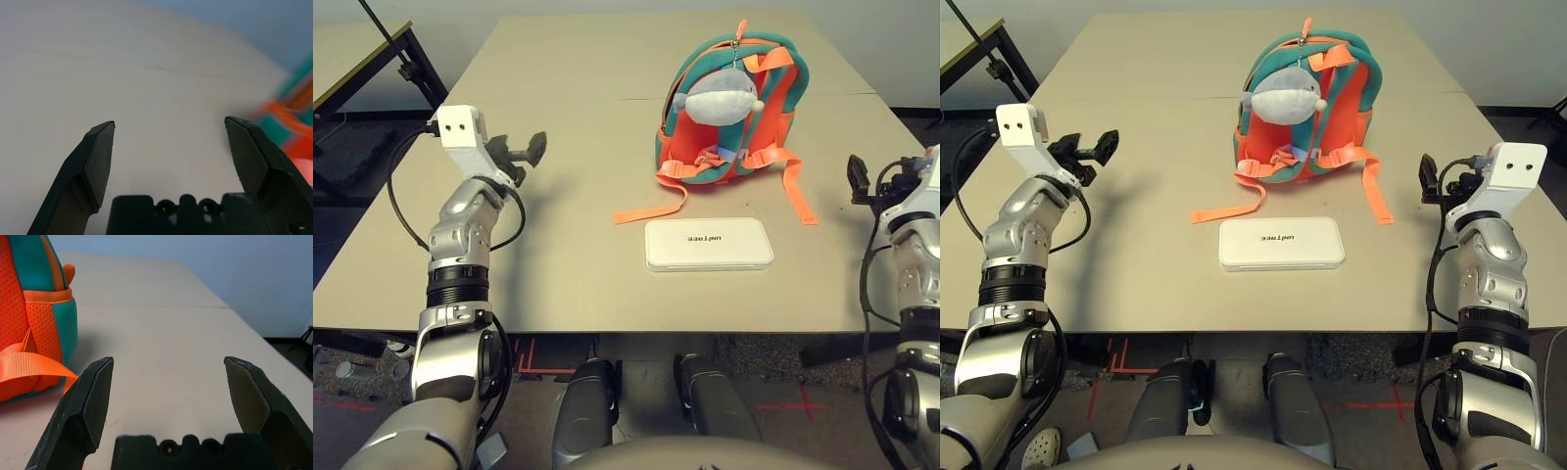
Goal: Put the pencil case into the backpack and zip it.
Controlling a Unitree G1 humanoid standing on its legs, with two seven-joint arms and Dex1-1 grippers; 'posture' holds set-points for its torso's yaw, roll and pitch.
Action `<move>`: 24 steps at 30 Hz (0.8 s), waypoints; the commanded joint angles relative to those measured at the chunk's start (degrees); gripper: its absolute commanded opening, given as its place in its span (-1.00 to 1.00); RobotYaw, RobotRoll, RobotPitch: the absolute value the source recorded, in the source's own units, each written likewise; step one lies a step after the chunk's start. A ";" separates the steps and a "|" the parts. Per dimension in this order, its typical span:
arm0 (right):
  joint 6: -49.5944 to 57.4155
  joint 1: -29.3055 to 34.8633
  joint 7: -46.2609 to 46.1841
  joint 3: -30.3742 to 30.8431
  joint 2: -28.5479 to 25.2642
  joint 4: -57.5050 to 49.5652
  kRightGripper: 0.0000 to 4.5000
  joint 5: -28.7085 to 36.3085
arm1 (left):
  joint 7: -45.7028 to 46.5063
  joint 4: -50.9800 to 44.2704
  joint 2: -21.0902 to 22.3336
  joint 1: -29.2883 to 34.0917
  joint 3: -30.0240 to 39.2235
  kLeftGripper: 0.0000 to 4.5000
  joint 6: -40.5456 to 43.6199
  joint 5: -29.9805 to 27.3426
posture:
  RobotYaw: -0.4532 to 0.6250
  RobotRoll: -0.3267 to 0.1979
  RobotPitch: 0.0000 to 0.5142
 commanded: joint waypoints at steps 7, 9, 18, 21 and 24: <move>-0.50 0.47 1.14 1.34 0.40 -0.33 0.98 -0.73 | -5.52 -5.73 1.69 1.76 -3.21 1.00 33.06 -15.52 | -0.46 0.25 -0.54; -0.53 0.51 1.10 1.41 0.57 -0.45 0.98 -0.86 | -6.98 -4.57 2.68 1.73 -4.69 1.00 37.92 -16.39 | -0.46 0.25 -0.54; -0.88 1.55 1.14 2.42 0.86 -1.60 0.98 -1.28 | -11.70 1.40 2.59 -0.82 -8.19 1.00 47.29 -16.04 | -0.49 0.25 -0.55; -0.98 2.08 1.10 2.64 0.87 -2.17 0.98 -1.42 | -12.71 3.77 1.81 -1.73 -9.13 1.00 47.39 -15.42 | -0.49 0.25 -0.55; -0.85 2.61 0.97 2.61 0.99 -2.75 0.98 -1.39 | -13.47 5.85 1.04 -2.28 -9.97 1.00 47.20 -14.64 | -0.49 0.25 -0.55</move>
